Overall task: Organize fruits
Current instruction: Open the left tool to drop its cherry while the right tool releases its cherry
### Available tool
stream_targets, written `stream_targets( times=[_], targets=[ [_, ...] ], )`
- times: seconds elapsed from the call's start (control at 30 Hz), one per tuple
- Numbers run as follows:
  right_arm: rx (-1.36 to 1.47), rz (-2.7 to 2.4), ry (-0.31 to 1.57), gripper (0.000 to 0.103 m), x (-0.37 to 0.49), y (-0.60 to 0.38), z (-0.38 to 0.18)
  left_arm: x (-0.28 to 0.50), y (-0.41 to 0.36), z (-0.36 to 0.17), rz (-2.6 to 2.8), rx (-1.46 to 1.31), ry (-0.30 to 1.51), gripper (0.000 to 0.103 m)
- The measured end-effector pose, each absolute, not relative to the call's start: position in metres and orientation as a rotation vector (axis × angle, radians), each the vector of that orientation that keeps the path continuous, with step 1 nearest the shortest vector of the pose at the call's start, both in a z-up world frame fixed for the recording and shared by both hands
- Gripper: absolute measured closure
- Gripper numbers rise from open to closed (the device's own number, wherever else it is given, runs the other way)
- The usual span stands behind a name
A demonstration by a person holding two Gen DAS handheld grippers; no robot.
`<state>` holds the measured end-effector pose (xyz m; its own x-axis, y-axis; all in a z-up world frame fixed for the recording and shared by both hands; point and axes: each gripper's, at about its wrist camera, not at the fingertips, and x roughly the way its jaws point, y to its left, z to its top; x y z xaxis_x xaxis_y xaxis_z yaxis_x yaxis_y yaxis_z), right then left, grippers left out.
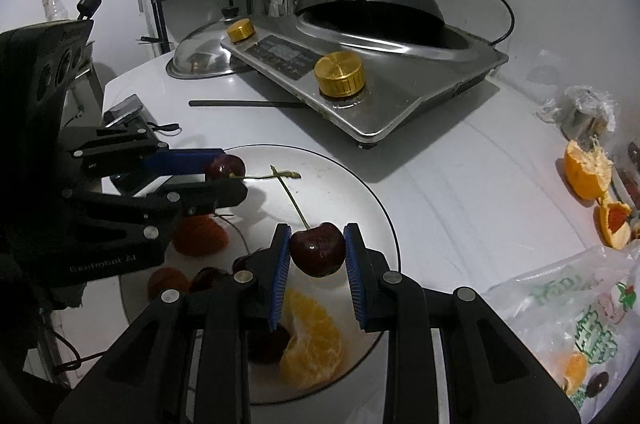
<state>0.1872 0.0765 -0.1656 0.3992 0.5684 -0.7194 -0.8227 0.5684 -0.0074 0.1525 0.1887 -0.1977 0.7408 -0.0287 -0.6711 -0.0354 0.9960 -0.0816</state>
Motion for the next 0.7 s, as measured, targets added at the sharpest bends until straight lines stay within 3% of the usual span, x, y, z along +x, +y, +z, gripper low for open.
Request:
stream_targets(
  times=[0.4, 0.7],
  targets=[
    [-0.403, 0.91, 0.767, 0.074, 0.195, 0.089, -0.177, 0.162, 0.194, -0.213, 0.015, -0.12, 0.776, 0.071],
    [-0.386, 0.89, 0.773, 0.066, 0.195, 0.086, -0.173, 0.154, 0.195, -0.209, 0.018, -0.121, 0.761, 0.054]
  ],
)
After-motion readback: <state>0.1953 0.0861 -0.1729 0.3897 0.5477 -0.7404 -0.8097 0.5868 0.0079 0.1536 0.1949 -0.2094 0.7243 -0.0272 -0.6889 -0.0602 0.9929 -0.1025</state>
